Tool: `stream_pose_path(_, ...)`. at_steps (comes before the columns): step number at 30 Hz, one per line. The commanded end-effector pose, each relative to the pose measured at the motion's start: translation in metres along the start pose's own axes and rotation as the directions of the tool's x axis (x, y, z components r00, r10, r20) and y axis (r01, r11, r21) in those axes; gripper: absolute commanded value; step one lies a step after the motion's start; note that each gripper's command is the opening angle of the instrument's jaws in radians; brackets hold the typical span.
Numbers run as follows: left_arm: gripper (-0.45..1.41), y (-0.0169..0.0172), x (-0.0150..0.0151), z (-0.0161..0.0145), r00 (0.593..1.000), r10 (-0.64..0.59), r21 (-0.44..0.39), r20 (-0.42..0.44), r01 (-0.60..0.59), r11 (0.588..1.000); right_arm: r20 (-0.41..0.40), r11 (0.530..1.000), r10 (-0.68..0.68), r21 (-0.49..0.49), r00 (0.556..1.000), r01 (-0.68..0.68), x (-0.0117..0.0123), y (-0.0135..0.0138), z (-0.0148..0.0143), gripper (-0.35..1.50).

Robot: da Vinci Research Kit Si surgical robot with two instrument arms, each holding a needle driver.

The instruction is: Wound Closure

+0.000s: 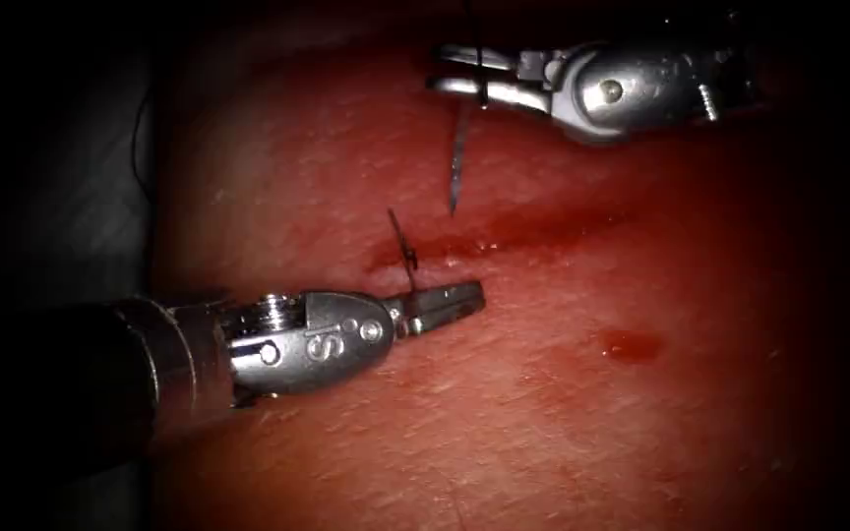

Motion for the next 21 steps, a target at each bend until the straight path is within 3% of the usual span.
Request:
stream_pose_path(1,-0.45,0.0004,-0.0004,0.0008,1.000,-0.005,-0.004,0.005,0.005,1.000,-0.013,1.000,-0.029,0.008,0.999,0.029,0.0000,-0.0007,0.0009,-0.35)
stream_pose_path(10,-0.45,0.0003,-0.0004,0.0007,0.997,-0.048,0.003,0.052,0.048,0.999,-0.078,0.990,-0.136,0.026,0.988,0.139,0.0017,-0.0018,0.0010,-0.35)
stream_pose_path(21,-0.45,0.0002,-0.0016,0.0019,0.990,-0.055,0.008,0.132,0.055,0.998,-0.081,0.987,-0.152,0.035,0.985,0.156,0.0005,-0.0025,0.0000,-0.35)
